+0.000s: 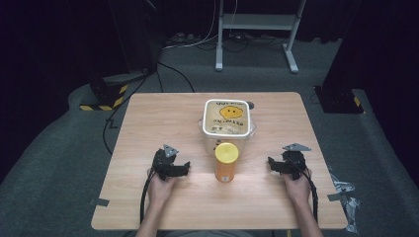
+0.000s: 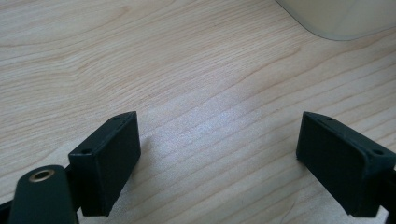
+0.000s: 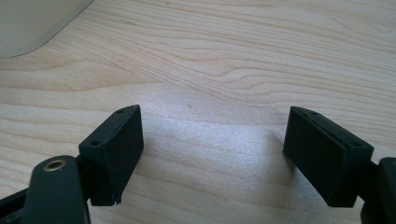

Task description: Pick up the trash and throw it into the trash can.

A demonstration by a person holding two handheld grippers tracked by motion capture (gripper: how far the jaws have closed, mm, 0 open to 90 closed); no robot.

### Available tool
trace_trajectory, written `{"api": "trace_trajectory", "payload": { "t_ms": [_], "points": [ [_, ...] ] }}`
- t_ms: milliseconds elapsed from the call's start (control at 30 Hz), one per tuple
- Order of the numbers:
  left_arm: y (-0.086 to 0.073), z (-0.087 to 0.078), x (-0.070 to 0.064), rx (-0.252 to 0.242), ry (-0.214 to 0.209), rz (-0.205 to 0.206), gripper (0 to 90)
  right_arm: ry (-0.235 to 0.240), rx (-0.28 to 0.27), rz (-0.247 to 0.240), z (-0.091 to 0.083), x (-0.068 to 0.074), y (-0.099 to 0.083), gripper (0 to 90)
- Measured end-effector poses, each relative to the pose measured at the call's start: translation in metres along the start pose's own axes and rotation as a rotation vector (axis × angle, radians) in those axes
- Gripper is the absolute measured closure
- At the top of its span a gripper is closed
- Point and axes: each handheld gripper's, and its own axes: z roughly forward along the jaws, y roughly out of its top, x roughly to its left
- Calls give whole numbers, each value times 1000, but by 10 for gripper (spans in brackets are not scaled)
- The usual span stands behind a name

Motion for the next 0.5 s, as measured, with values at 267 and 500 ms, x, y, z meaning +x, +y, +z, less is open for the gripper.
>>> {"api": "trace_trajectory", "payload": {
  "t_ms": [267,500],
  "points": [
    [0,0,-1,1,1,-5,141,5,-3,-7,0,2,0,203],
    [0,0,-1,1,1,-5,141,21,28,-3,-2,2,1,173]
  ]
}}
